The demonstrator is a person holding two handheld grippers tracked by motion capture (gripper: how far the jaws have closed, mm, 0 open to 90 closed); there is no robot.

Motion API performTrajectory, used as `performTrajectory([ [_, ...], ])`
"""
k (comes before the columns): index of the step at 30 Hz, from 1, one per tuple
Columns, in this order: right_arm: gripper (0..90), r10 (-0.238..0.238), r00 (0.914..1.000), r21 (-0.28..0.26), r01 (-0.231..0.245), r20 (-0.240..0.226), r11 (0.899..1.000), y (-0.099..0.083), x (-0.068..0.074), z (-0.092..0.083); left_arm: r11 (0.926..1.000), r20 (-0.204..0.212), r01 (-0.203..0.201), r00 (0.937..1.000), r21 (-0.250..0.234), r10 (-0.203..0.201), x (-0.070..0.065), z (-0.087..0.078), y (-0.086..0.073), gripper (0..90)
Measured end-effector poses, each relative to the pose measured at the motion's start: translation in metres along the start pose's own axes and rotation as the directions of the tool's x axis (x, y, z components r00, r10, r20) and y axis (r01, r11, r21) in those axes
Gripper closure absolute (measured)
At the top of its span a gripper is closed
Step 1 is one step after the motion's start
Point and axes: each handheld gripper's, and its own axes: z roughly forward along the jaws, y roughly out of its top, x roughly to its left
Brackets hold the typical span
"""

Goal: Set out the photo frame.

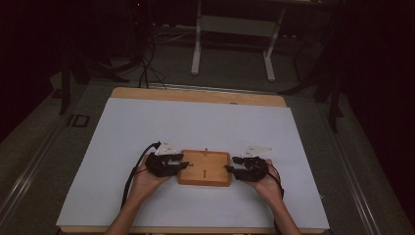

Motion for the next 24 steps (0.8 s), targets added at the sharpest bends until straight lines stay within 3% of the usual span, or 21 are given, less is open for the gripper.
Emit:
performTrajectory([
  [9, 50.7, 0.001, 0.9999, -0.005, -0.001, 0.016, 1.0, -0.009, -0.003, -0.005, 0.9999, -0.003, -0.007, 1.0, -0.011, 0.007, -0.001, 0.013, 0.011, 54.2],
  [18, 50.2, -0.032, 0.999, 0.027, 0.031, 0.031, 0.999, -0.012, -0.001, -0.001, 0.9998, 0.031, -0.022, 0.9993, -0.001, 0.022, -0.003, 0.033, 0.027, 53.2],
  [24, 50.2, -0.021, 0.9992, 0.018, 0.021, 0.033, 1.0, -0.014, -0.003, -0.001, 0.9998, 0.046, -0.018, 0.9988, 0.01, 0.018, -0.002, 0.046, 0.035, 58.4],
])
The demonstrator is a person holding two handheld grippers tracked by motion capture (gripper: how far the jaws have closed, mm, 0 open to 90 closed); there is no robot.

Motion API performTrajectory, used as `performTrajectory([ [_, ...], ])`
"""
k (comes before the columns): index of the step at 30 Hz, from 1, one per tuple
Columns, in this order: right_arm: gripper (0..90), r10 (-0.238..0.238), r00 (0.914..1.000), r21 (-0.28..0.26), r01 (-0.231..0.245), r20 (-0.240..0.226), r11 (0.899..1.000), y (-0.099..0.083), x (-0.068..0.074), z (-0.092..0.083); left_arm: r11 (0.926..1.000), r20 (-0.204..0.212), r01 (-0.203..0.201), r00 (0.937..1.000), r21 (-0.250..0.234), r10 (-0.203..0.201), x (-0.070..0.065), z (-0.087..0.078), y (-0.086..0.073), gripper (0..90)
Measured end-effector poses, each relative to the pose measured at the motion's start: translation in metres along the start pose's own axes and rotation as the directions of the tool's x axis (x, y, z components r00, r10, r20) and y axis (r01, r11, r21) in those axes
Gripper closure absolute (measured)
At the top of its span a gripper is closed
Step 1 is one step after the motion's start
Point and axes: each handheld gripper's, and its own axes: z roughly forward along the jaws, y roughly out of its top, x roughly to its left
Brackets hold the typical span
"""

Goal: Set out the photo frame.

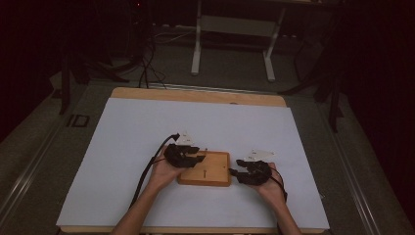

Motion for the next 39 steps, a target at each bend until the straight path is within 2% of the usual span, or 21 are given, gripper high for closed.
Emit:
performTrajectory([
  [9, 50.2, -0.005, 1.0, -0.001, 0.005, -0.003, 1.0, 0.0, 0.002, 0.0, 0.9999, -0.002, 0.01, 1.0, 0.003, -0.01, 0.003, 0.012, 0.005, 70.1],
  [20, 50.2, -0.01, 0.9999, -0.004, 0.01, -0.004, 1.0, -0.001, 0.003, -0.001, 0.9998, 0.027, 0.018, 0.9995, -0.001, -0.018, 0.004, 0.023, 0.009, 81.5],
  [39, 49.7, -0.043, 0.9986, -0.024, 0.042, -0.031, 0.999, 0.002, 0.011, -0.005, 0.9988, 0.077, 0.044, 0.996, 0.02, -0.045, 0.011, 0.025, 0.011, 84.2],
])
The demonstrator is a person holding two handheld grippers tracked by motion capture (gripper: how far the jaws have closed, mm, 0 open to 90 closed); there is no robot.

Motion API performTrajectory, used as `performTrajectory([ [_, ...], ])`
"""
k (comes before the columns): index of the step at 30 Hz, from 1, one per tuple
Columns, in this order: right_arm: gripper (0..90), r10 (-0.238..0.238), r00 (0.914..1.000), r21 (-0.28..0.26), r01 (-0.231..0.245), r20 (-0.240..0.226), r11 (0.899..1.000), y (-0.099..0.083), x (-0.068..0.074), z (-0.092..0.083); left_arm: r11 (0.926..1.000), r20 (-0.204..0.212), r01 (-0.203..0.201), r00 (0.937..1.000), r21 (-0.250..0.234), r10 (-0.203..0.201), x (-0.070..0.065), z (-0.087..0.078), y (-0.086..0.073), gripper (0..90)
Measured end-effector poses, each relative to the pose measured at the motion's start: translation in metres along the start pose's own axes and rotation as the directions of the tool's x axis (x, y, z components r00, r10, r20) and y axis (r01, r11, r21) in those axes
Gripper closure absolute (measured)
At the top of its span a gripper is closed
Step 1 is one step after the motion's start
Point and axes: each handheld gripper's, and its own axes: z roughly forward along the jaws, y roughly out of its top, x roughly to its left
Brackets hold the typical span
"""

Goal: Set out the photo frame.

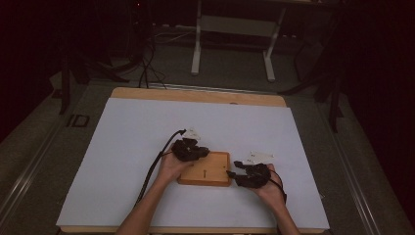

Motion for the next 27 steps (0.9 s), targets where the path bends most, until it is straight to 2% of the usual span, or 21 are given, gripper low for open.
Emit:
performTrajectory([
  [4, 49.7, 0.0, 1.0, -0.004, 0.0, -0.005, 1.0, 0.0, 0.001, -0.001, 1.0, 0.011, 0.008, 0.9999, 0.003, -0.008, 0.002, 0.0, 0.001, 84.2],
  [11, 49.7, -0.007, 0.9993, -0.014, 0.007, -0.038, 1.0, -0.002, 0.004, -0.005, 0.9984, 0.05, 0.056, 0.9972, -0.008, -0.056, 0.008, 0.002, 0.001, 84.3],
  [15, 48.5, -0.01, 0.9987, -0.019, 0.009, -0.049, 1.0, -0.002, 0.005, -0.006, 0.9981, 0.057, 0.062, 0.9964, -0.001, -0.062, 0.009, 0.002, 0.002, 84.2],
  [17, 45.4, -0.012, 0.9984, -0.026, 0.011, -0.056, 1.0, -0.003, 0.007, -0.008, 0.9979, 0.066, 0.064, 0.9957, 0.01, -0.065, 0.011, 0.002, 0.003, 84.3],
  [22, 44.1, -0.02, 0.9969, -0.028, 0.018, -0.076, 0.999, -0.004, 0.009, -0.008, 0.9966, 0.087, 0.08, 0.9929, 0.019, -0.081, 0.015, 0.002, 0.004, 84.3],
  [23, 42.6, -0.029, 0.9961, -0.03, 0.027, -0.083, 0.999, -0.004, 0.01, -0.008, 0.9954, 0.098, 0.093, 0.9907, 0.024, -0.095, 0.017, 0.003, 0.005, 84.3],
  [27, 37.1, -0.031, 0.9952, -0.034, 0.028, -0.093, 0.999, -0.003, 0.012, -0.008, 0.9947, 0.104, 0.097, 0.9895, 0.033, -0.1, 0.018, 0.003, 0.007, 84.3],
])
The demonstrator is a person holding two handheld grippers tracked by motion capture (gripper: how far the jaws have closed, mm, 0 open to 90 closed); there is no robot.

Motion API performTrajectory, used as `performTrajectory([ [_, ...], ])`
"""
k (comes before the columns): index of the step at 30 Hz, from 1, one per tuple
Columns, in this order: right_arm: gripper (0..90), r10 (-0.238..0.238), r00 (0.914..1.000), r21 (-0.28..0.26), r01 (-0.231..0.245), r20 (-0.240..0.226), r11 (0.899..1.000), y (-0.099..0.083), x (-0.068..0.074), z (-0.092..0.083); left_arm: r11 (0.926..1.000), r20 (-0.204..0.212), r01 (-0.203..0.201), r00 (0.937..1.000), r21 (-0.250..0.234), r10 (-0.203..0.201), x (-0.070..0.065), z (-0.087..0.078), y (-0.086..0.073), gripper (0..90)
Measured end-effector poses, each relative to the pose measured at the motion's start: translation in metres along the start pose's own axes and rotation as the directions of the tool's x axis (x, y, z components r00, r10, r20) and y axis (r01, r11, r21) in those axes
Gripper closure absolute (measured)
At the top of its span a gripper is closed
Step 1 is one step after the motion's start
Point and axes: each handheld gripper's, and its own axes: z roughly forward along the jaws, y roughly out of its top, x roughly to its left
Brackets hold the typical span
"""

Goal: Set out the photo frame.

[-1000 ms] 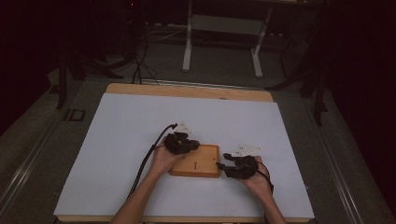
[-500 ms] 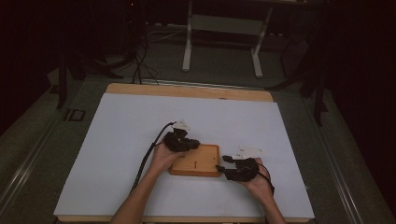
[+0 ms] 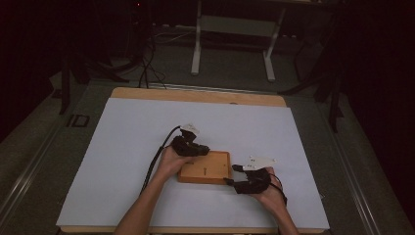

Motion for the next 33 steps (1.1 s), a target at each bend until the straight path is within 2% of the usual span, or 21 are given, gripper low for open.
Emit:
performTrajectory([
  [5, 28.8, -0.004, 1.0, 0.018, 0.004, -0.004, 1.0, -0.001, 0.001, 0.003, 1.0, 0.007, 0.006, 1.0, 0.006, -0.006, 0.002, 0.0, 0.001, 84.3],
  [8, 23.7, -0.011, 0.9999, 0.018, 0.011, 0.008, 1.0, 0.0, 0.002, 0.004, 0.9996, 0.025, 0.026, 0.9993, 0.009, -0.027, 0.004, 0.0, 0.002, 84.3],
  [13, 20.5, -0.019, 0.9995, 0.045, 0.018, 0.027, 0.999, -0.002, 0.002, 0.008, 0.9989, 0.047, 0.042, 0.9979, 0.019, -0.043, 0.008, 0.001, 0.004, 84.3],
  [20, 20.2, -0.039, 0.9991, 0.079, 0.037, 0.018, 0.996, -0.004, 0.003, 0.017, 0.9969, 0.068, 0.074, 0.9948, 0.026, -0.075, 0.013, 0.002, 0.005, 84.5],
  [22, 20.2, -0.049, 0.9984, 0.093, 0.047, 0.029, 0.995, -0.005, 0.005, 0.02, 0.9964, 0.072, 0.079, 0.9941, 0.032, -0.081, 0.014, 0.002, 0.007, 84.6],
  [29, 24.8, -0.062, 0.9951, 0.093, 0.054, 0.078, 0.994, -0.004, 0.0, 0.026, 0.9955, 0.079, 0.089, 0.9927, 0.032, -0.092, 0.017, 0.003, 0.007, 84.7],
  [32, 26.0, -0.079, 0.9921, 0.092, 0.07, 0.097, 0.993, -0.005, -0.001, 0.027, 0.9949, 0.079, 0.097, 0.992, 0.03, -0.099, 0.017, 0.003, 0.007, 84.8],
  [33, 26.3, -0.097, 0.9881, 0.091, 0.087, 0.119, 0.992, -0.004, 0.0, 0.03, 0.994, 0.085, 0.106, 0.9905, 0.029, -0.108, 0.018, 0.003, 0.007, 84.8],
])
